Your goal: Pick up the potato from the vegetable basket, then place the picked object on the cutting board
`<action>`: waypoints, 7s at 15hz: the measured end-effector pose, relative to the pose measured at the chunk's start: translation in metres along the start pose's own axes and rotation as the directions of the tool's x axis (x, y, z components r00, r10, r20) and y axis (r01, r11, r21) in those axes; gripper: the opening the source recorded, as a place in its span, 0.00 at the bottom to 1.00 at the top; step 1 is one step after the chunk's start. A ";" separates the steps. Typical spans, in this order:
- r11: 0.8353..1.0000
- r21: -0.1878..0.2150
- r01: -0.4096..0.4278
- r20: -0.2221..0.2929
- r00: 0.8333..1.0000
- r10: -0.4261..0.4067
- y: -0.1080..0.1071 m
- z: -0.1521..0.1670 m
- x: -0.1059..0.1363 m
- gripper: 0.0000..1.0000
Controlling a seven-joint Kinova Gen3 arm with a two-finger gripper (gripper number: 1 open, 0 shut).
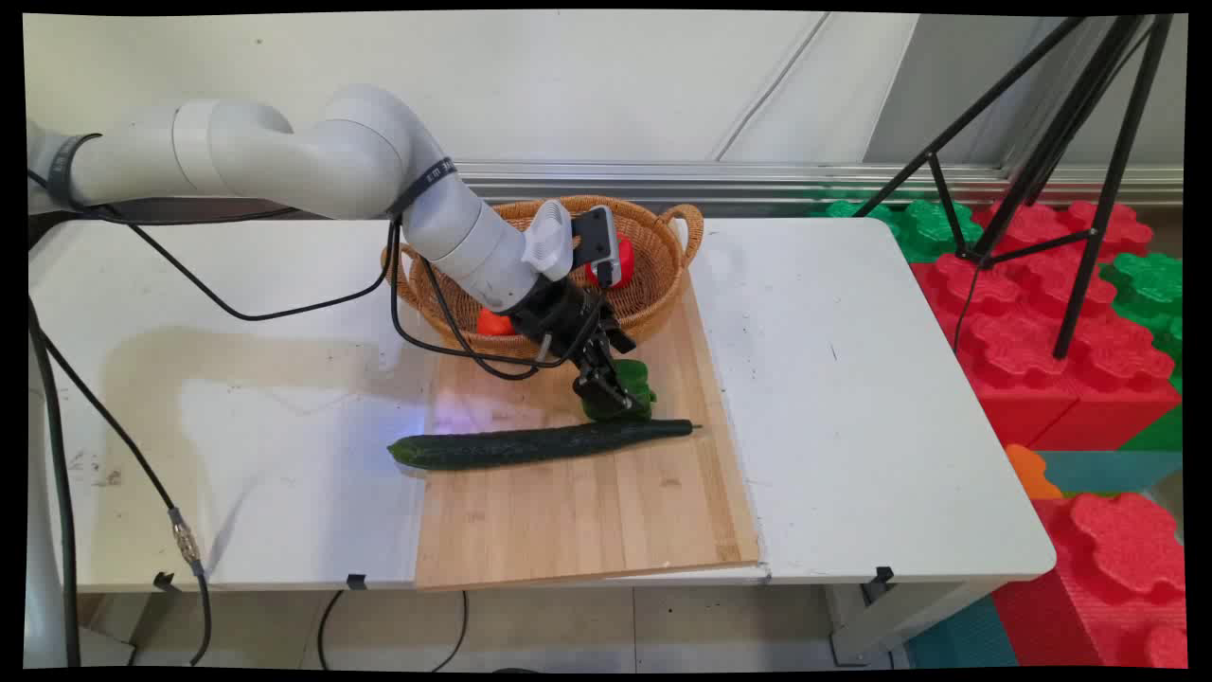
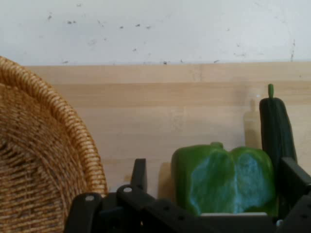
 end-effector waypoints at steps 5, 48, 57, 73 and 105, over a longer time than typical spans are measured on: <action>1.000 0.021 0.000 -0.023 1.000 0.001 -0.001 -0.011 0.000 1.00; 0.942 0.330 0.066 0.091 0.991 -0.101 -0.099 -0.176 -0.108 1.00; 0.926 0.371 0.067 0.140 0.982 -0.127 -0.114 -0.130 -0.106 1.00; 0.924 0.382 0.031 0.179 0.978 -0.107 -0.120 -0.102 -0.111 0.00; 0.992 0.089 -0.087 -0.028 0.996 0.090 -0.052 -0.233 -0.081 0.00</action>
